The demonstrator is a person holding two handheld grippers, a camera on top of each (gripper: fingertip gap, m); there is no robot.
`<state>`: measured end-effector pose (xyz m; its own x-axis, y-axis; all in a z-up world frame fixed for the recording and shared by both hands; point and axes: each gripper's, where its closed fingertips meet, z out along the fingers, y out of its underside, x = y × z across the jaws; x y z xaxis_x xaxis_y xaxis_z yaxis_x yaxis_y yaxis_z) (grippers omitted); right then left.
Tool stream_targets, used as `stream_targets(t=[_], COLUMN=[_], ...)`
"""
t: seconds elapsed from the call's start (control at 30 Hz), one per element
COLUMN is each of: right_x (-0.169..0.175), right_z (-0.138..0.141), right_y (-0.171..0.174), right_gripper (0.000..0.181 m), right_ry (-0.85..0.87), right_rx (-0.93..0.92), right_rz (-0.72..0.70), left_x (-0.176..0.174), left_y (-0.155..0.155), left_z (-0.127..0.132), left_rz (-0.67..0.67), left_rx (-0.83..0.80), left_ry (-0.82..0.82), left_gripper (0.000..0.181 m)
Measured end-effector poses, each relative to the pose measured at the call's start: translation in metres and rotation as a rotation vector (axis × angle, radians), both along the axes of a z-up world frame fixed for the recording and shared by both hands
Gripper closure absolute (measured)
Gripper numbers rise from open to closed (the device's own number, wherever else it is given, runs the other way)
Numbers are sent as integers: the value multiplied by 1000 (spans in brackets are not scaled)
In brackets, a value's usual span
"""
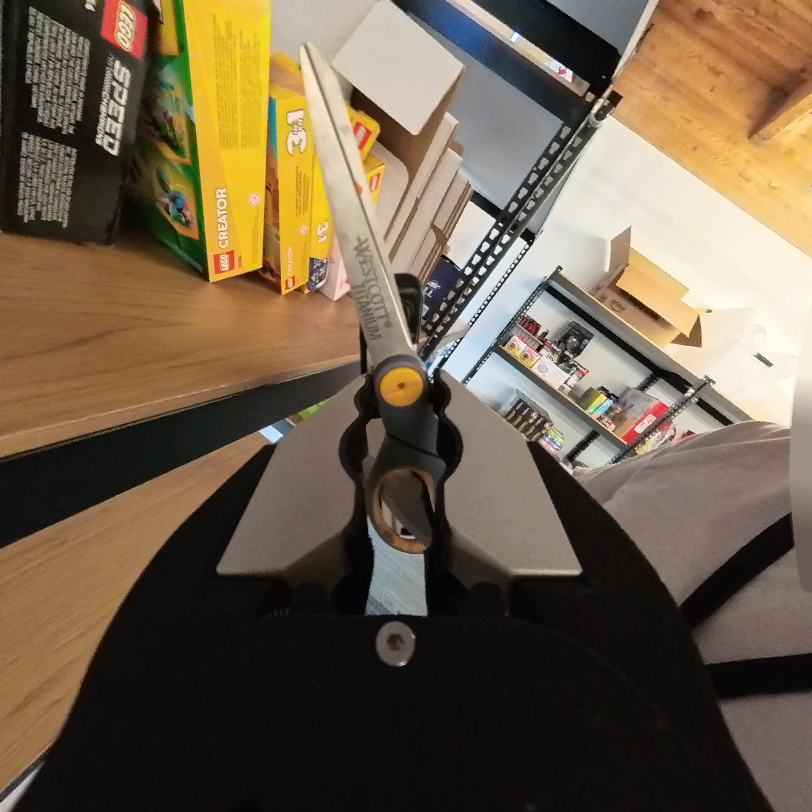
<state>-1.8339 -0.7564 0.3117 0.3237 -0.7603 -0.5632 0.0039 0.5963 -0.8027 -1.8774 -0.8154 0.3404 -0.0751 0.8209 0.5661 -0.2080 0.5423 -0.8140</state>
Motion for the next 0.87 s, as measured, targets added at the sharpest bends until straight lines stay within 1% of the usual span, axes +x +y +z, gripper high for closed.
stream_targets(t=[0.03,0.13,0.2,0.3,0.33,0.37,0.4,0.47,0.5,0.57,0.67,0.73,0.77,0.87], right_x=[0,1,3,9,11,14,16,21,23,30,43,53,58,74], right_z=[2,6,9,12,14,16,20,32,35,38,35,41,47,62], right_y=[-3,-8,-10,-12,-13,-16,-18,-26,-32,-43,-58,-62,-62,-68], right_gripper=[141,130,110,109,113,124,125,127,130,132,132,132,132,132], right_ry=[-11,-5,13,49,57,68,64,44,68,140,304,346,347,339], right_rx=[17,22,23,38,54,75,92,124,138,109,60,78,110,183], right_rz=[-12,-24,-27,-8,10,18,26,34,27,10,-22,22,60,145], left_x=[0,1,4,11,15,19,24,40,52,82,139,179,197,240], left_y=[-2,-7,-9,-13,-14,-15,-17,-25,-29,-38,-60,-80,-90,-124], left_z=[0,4,7,9,11,14,17,22,24,25,23,19,19,25], left_rz=[14,44,62,93,101,106,117,174,212,307,507,646,707,839], left_rx=[5,3,5,-6,-9,-13,-16,-36,-52,-102,-181,-217,-229,-286], left_ry=[0,16,22,8,9,18,25,18,8,-30,-115,-177,-204,-256], left_gripper=[157,156,155,154,153,152,151,135,129,127,127,125,122,112])
